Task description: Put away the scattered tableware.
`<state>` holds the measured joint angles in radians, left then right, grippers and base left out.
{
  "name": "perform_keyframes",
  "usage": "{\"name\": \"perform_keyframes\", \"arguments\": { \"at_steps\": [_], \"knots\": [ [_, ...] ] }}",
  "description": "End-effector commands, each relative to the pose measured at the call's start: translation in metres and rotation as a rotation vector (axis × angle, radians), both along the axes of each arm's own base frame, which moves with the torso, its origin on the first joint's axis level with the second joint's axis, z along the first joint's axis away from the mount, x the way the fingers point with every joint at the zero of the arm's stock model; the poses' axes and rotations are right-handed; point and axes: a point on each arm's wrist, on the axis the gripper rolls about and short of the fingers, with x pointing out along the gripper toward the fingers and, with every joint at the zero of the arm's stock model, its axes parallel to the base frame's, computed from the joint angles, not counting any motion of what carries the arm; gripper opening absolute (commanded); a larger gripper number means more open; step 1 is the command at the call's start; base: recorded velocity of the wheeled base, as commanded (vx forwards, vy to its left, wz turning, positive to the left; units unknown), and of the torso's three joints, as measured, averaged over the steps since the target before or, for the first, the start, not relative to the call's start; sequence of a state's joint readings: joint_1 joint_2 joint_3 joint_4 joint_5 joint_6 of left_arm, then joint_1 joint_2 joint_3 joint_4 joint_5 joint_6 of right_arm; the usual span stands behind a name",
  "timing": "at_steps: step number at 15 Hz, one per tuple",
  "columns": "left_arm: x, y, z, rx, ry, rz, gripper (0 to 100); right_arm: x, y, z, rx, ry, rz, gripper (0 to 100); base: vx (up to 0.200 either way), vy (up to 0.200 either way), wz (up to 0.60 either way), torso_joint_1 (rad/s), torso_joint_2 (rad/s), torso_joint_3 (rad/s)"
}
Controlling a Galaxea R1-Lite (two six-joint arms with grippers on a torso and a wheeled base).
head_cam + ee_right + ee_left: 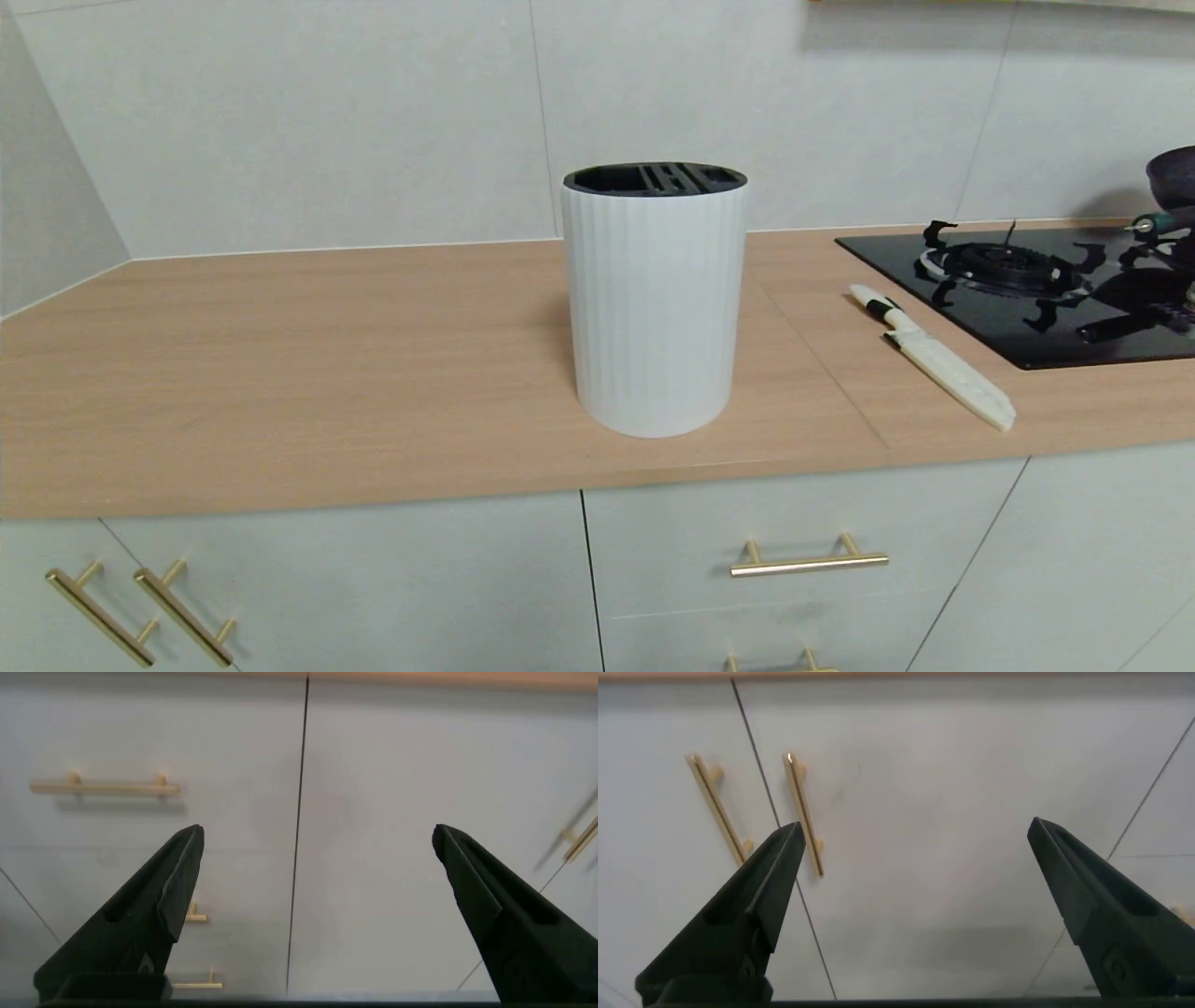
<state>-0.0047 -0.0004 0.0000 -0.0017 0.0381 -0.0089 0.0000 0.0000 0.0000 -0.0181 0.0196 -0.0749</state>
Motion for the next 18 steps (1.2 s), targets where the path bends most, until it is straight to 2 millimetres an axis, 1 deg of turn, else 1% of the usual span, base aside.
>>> {"name": "perform_keyframes", "arguments": {
  "at_steps": [1, 10, 18],
  "knots": [
    [0.0, 0.0, 0.0, 0.0, 0.001, 0.0, 100, 0.0001, 0.0, 0.0001, 0.0, 0.001, 0.0, 100, 0.0, 0.0, 0.0, 0.188, -0.48, -0.29],
    [0.0, 0.0, 0.0, 0.0, 0.001, 0.0, 100, 0.0001, 0.0, 0.0001, 0.0, 0.001, 0.0, 100, 0.0, 0.0, 0.0, 0.207, -0.49, -0.281],
    [0.0, 0.0, 0.0, 0.0, 0.001, 0.0, 100, 0.0001, 0.0, 0.0001, 0.0, 0.001, 0.0, 100, 0.0, 0.0, 0.0, 0.246, -0.54, -0.291]
  ]
}}
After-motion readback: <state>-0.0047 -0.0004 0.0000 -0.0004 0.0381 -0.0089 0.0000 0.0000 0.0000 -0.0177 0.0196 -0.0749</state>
